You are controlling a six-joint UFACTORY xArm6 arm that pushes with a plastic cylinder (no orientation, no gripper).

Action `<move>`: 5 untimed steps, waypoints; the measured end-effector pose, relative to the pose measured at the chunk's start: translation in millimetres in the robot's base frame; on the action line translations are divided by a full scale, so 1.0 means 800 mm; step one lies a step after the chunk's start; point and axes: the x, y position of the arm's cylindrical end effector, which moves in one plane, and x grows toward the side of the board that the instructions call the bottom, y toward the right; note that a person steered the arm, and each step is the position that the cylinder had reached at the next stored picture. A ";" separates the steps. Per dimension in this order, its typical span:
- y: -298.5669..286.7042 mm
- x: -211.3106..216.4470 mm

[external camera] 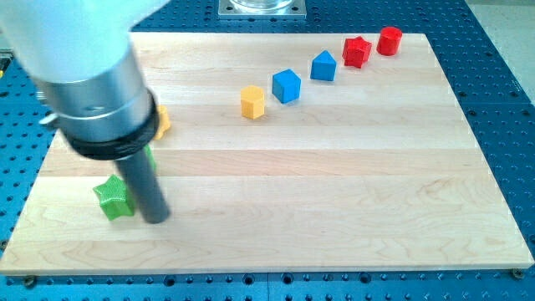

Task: Slide the hexagon parallel to the heart

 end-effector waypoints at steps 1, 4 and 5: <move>0.100 -0.081; 0.162 -0.239; 0.117 -0.226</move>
